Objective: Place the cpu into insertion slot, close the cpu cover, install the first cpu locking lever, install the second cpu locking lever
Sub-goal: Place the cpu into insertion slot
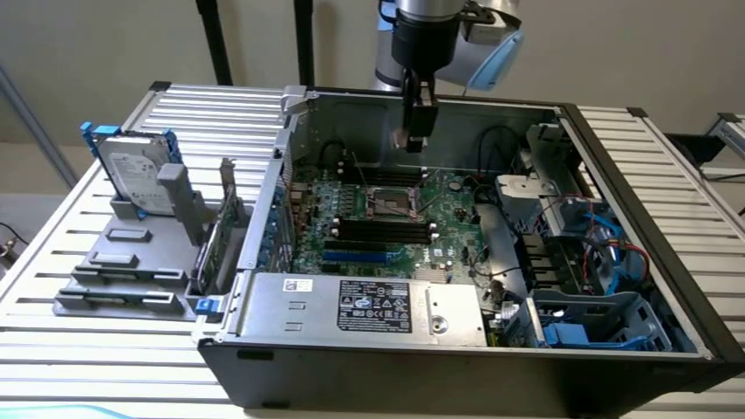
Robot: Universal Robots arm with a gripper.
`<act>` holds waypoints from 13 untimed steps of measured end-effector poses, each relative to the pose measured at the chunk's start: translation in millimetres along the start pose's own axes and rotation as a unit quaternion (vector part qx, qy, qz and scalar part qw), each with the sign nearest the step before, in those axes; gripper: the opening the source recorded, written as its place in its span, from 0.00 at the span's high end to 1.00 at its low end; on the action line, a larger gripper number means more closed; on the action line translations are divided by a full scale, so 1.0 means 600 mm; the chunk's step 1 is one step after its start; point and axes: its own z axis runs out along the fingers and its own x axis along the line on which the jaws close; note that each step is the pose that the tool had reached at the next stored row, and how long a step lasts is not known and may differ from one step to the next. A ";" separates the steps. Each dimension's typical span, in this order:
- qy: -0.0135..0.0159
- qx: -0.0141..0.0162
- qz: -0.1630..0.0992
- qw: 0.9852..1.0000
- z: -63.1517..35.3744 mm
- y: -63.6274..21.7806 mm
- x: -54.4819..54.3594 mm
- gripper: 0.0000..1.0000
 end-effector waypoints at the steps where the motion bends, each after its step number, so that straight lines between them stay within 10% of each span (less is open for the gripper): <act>1: 0.000 0.000 0.005 1.000 0.002 0.000 -0.001 0.45; 13: -0.001 0.000 0.008 1.000 0.038 -0.007 -0.006 0.45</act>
